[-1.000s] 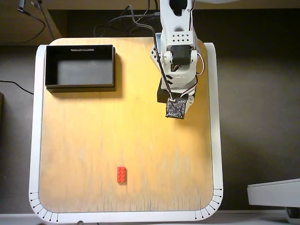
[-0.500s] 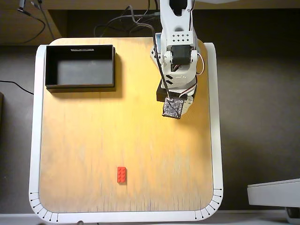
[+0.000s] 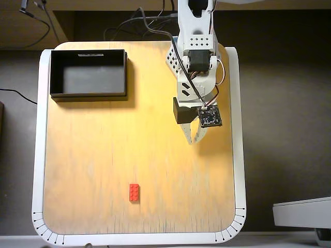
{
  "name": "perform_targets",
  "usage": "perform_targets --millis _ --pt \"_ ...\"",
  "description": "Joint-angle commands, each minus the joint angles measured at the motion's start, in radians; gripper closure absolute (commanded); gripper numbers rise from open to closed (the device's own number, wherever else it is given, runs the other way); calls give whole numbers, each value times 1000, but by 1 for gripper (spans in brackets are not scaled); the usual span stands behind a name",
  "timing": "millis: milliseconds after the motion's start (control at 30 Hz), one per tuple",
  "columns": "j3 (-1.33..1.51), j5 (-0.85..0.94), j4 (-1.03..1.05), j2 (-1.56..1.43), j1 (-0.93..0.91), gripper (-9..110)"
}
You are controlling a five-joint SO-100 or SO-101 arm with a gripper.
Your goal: Grasp a lego block and put it in the bin.
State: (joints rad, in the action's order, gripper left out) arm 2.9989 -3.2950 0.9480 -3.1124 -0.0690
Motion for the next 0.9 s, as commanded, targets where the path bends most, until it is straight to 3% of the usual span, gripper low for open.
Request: perform_targets --millis 0,533,867 --pt "-74 -28 -143 84 -18 101" --pt "-988 -138 -152 838 -130 101" --pt "-1158 -348 -152 1022 -364 97"
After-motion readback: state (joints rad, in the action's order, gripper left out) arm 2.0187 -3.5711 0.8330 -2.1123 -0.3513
